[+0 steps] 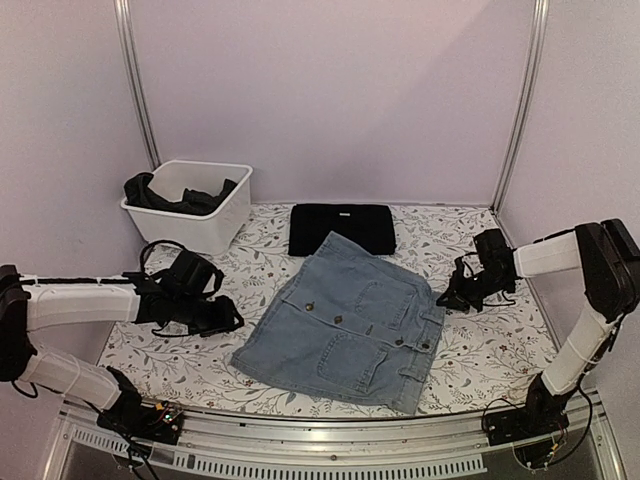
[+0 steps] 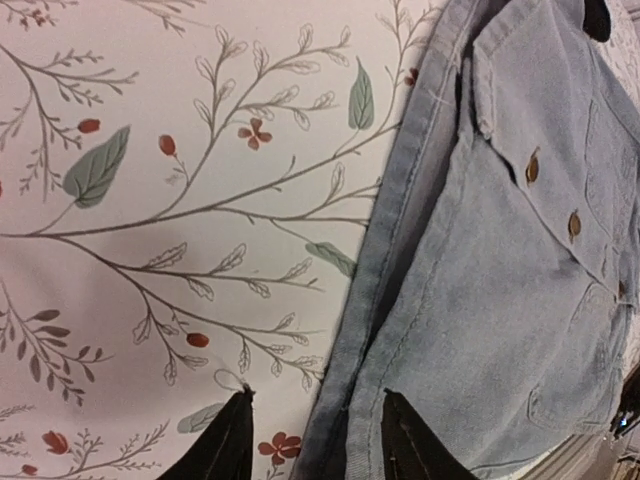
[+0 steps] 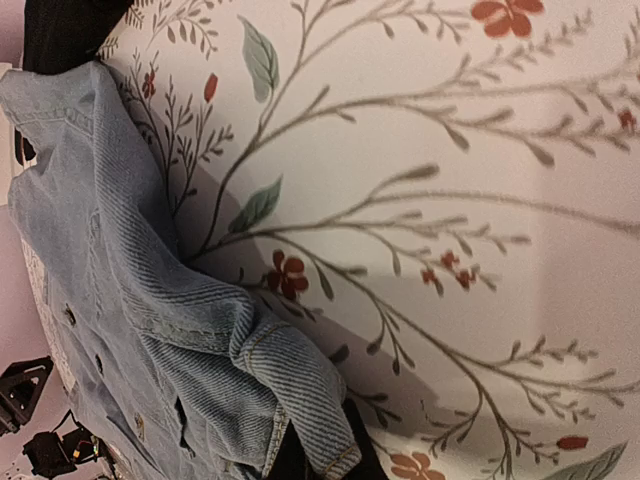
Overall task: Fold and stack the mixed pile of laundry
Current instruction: Rotate the flattened skirt at the center of the board.
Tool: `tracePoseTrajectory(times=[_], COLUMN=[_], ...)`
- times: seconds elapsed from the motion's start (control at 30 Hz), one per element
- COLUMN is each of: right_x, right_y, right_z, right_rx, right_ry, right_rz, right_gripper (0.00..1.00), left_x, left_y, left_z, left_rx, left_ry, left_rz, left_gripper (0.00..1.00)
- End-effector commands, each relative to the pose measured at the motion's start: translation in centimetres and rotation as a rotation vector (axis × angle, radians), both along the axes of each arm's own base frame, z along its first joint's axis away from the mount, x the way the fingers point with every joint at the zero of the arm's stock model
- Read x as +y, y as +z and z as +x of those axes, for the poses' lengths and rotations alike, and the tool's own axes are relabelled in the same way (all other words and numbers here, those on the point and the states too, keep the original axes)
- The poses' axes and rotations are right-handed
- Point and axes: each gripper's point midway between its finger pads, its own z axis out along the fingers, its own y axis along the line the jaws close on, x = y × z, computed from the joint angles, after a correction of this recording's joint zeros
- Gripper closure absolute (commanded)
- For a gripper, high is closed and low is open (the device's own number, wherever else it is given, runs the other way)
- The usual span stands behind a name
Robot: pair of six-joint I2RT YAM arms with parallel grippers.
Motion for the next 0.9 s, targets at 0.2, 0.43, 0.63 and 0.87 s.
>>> tracePoseTrajectory(times=[0.2,0.43,0.63,0.87], right_x=[3.6,5.3,5.4,4.4], right_y=[-0.1,1.3,3.7,7.7], right_z=[8.8,10.1,8.9,0.0], right_rx=[-0.111,-0.138,-0.169,-0.174], right_ry=[0.123,0.156,0.179,0.207], right_rz=[-0.013,-0.052,-0.026,0.052], right_gripper=[1.00,1.00,0.59,0.27], left_x=[-7.2,-10.3,-9.1,-6.9], left_y=[-3.8,-4.4,-4.2,-0.1], left_z=[-8.9,-14.6,-17.8,-11.1], left_rx=[0.157,0.236,0.289,0.100], left_ry=[-0.297,-0.405,-0.358,-0.217], left_rz=[-0.147,-0.150,-0.178,-0.164], left_gripper=[0.64,1.00,1.00,0.58])
